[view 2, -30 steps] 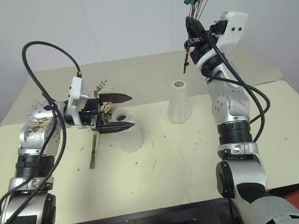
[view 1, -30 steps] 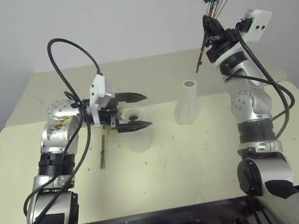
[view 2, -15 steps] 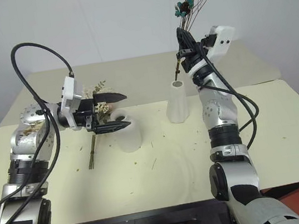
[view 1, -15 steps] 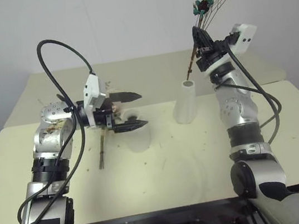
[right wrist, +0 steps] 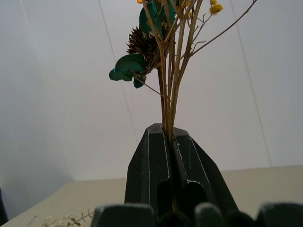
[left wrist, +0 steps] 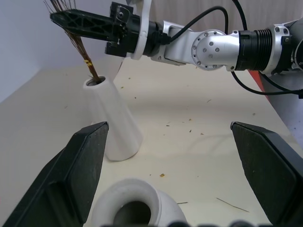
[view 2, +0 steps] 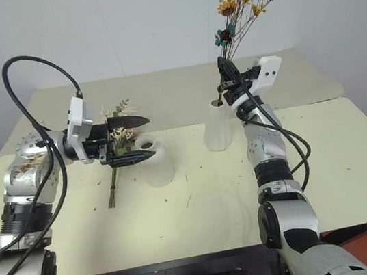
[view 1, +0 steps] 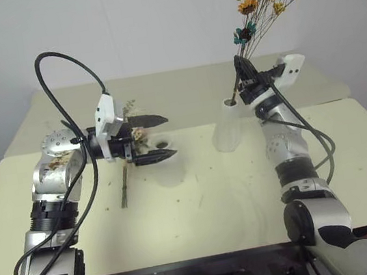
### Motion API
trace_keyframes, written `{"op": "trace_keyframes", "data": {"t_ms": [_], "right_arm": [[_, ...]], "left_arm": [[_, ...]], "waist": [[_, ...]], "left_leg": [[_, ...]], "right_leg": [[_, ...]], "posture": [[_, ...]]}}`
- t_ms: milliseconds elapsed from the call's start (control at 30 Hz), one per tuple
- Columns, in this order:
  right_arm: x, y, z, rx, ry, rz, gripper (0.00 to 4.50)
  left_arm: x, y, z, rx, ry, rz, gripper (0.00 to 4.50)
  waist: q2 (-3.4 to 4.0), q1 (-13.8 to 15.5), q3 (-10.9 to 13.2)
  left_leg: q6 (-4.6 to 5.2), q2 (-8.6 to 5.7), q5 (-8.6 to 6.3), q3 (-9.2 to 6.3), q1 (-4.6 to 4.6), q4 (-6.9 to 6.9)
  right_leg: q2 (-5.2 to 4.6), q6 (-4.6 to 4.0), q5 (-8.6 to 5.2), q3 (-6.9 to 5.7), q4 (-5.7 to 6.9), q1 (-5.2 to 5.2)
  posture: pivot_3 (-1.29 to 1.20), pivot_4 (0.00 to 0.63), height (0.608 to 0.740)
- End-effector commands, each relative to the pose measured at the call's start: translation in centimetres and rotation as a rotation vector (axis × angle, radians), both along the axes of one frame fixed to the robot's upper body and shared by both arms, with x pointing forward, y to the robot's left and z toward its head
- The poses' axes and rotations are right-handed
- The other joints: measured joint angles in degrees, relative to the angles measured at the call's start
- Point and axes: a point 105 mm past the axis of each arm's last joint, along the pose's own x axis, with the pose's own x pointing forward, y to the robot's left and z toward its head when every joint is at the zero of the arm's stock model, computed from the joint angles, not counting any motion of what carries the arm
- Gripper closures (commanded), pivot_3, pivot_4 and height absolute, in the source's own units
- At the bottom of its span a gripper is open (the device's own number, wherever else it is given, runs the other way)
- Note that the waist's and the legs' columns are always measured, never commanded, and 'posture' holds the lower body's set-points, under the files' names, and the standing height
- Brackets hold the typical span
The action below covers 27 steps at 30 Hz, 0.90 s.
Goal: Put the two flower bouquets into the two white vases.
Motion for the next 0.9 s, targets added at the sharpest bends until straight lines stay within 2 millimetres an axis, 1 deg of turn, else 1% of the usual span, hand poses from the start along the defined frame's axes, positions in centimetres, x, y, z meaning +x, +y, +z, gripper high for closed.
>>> {"op": "trace_keyframes", "data": {"t_ms": [33, 233, 267, 300, 333, 467, 533, 633, 667, 833, 900], "right_arm": [[-0.3, 0.2, 1.2, -0.007, -0.061, 0.001, 4.49], [-0.1, 0.7, 0.0, -0.045, -0.042, 0.006, 4.49], [-0.1, 0.7, -0.1, -0.050, -0.042, 0.003, 3.95], [-0.3, 0.7, -0.1, -0.050, -0.047, 0.012, 3.74], [-0.3, 0.8, -0.1, -0.054, -0.053, 0.011, 3.43], [-0.7, 1.1, -0.3, -0.062, -0.062, 0.026, 2.03], [-0.9, 1.3, -0.7, -0.073, -0.056, 0.039, 1.39], [-1.2, 1.4, -1.2, -0.082, -0.052, 0.046, 0.30], [-1.4, 1.4, -1.3, -0.085, -0.053, 0.048, 0.02], [-2.1, 1.2, -1.9, -0.133, -0.043, 0.039, 0.02], [-2.7, 1.3, -1.9, -0.148, -0.041, 0.072, 0.02]], "left_arm": [[-0.5, 0.2, 1.2, -0.012, -0.047, -0.001, 0.00], [-0.4, 0.2, 1.1, -0.009, -0.039, 0.008, 0.00], [-0.3, 0.3, 1.1, -0.009, -0.039, 0.009, 0.00], [-0.4, 0.3, 1.0, -0.011, -0.039, 0.008, 0.00], [-0.4, 0.3, 1.0, -0.012, -0.039, 0.008, 0.00], [-0.3, 0.2, 0.9, -0.013, -0.049, 0.002, 0.00], [-0.3, 0.0, 0.9, -0.020, -0.054, -0.007, 0.00], [-0.2, -0.3, 1.0, -0.030, -0.057, -0.017, 0.00], [-0.2, -0.4, 1.0, -0.031, -0.058, -0.018, 0.00], [0.0, -0.4, 0.9, -0.034, -0.054, -0.018, 0.00], [-0.1, -0.2, 1.0, -0.038, -0.054, -0.016, 0.00]], "waist": [[0.00, 0.01, 0.00], [0.03, -0.06, 0.02], [0.03, -0.06, 0.02], [0.03, -0.06, 0.02], [0.03, -0.06, 0.02], [0.03, -0.04, 0.02], [0.03, 0.00, 0.02], [0.03, 0.04, 0.02], [0.03, 0.02, 0.02], [0.04, 0.00, 0.02], [0.04, 0.08, 0.02]], "left_leg": [[0.00, 0.00, 0.00, 0.00, 0.00, 0.00], [0.00, 0.00, 0.00, 0.00, 0.00, 0.00], [0.00, 0.00, 0.00, 0.00, 0.00, 0.00], [0.00, 0.00, 0.00, 0.00, 0.00, 0.00], [0.00, 0.00, 0.00, 0.00, 0.00, 0.00], [0.00, 0.00, 0.00, 0.00, 0.00, 0.00], [0.00, 0.00, 0.00, 0.00, 0.00, 0.00], [-0.01, 0.00, 0.00, 0.00, 0.00, 0.00], [-0.01, 0.00, 0.01, 0.00, 0.00, 0.00], [-0.01, 0.01, 0.01, 0.00, 0.01, 0.00], [-0.01, 0.00, 0.01, 0.00, 0.01, 0.00]], "right_leg": [[0.00, 0.00, 0.00, 0.00, 0.00, 0.00], [0.01, 0.00, 0.00, 0.00, 0.00, 0.00], [0.01, 0.00, 0.00, 0.00, 0.00, -0.01], [0.01, 0.00, 0.00, 0.00, 0.00, -0.01], [0.01, 0.00, 0.00, 0.00, 0.00, 0.00], [0.01, 0.00, 0.00, 0.00, 0.00, 0.00], [0.01, 0.00, 0.00, 0.00, -0.01, 0.00], [0.00, 0.00, 0.00, 0.00, 0.00, 0.00], [0.00, 0.00, 0.00, 0.00, 0.00, 0.00], [0.01, 0.00, 0.00, 0.00, 0.02, 0.00], [0.01, 0.00, 0.00, 0.00, 0.02, 0.00]], "posture": [[0.00, 0.150, 0.740], [0.00, 0.150, 0.740], [0.00, 0.150, 0.740], [0.00, 0.150, 0.740], [0.00, 0.150, 0.740], [0.00, 0.150, 0.740], [0.00, 0.150, 0.740], [0.00, 0.150, 0.740], [0.00, 0.150, 0.740], [0.00, 0.150, 0.740], [0.00, 0.150, 0.740]]}}
